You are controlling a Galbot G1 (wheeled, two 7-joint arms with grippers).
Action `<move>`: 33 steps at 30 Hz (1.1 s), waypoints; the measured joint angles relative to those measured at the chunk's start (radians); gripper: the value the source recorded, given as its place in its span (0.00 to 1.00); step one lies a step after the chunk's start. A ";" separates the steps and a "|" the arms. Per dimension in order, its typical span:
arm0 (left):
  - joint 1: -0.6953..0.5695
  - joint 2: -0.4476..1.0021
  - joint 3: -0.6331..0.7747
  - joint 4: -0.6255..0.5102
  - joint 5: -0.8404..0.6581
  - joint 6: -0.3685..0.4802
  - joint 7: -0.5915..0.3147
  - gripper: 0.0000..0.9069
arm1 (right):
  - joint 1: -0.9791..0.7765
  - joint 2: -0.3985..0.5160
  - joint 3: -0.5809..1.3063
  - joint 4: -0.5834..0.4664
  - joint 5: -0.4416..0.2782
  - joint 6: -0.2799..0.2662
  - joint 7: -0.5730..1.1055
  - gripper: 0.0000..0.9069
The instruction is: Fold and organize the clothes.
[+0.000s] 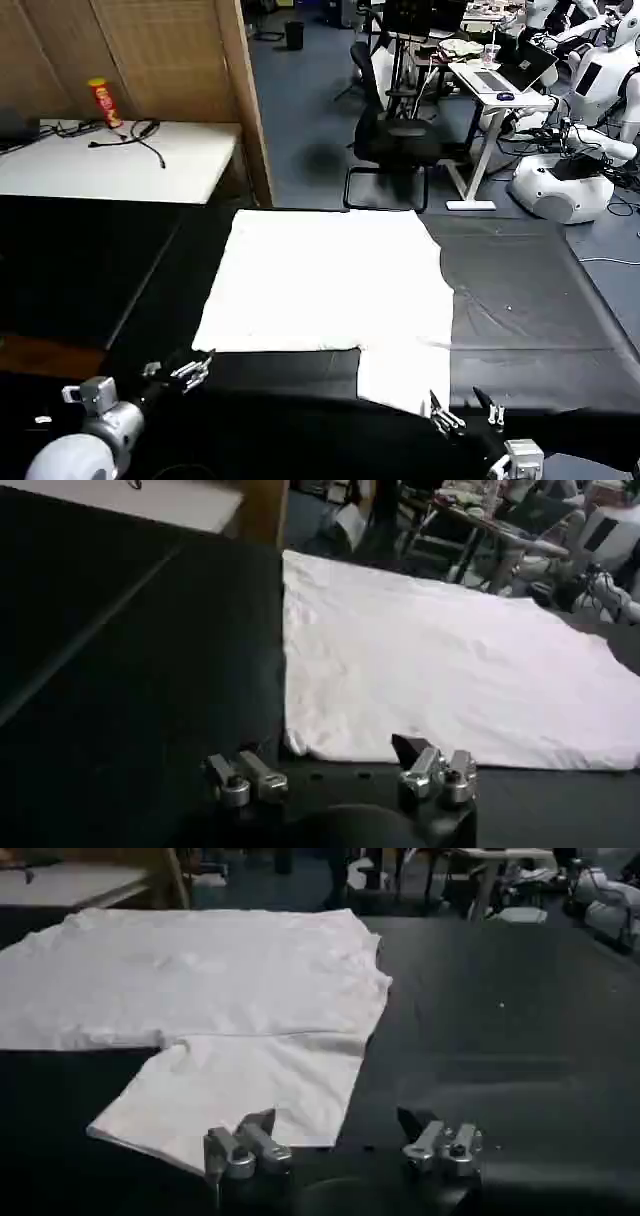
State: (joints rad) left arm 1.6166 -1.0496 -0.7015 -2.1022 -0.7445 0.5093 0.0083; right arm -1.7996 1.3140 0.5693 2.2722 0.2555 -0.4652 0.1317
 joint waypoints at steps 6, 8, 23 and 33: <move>-0.043 -0.020 0.023 0.037 0.028 0.024 0.005 0.97 | 0.023 0.013 -0.015 -0.030 -0.010 0.000 0.007 0.97; -0.053 -0.026 0.031 0.051 0.036 0.019 0.002 0.82 | 0.025 0.016 -0.016 -0.039 -0.010 0.000 0.009 0.97; -0.055 -0.027 0.032 0.085 0.041 0.002 -0.013 0.00 | 0.019 0.023 -0.026 -0.050 -0.009 0.002 0.014 0.03; -0.036 -0.034 0.024 0.056 0.046 0.007 -0.019 0.00 | -0.086 0.040 -0.031 0.080 -0.008 -0.025 0.088 0.00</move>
State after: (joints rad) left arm 1.5802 -1.0840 -0.6776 -2.0466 -0.6989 0.5165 -0.0106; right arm -1.8853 1.3541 0.5381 2.3523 0.2479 -0.4905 0.2194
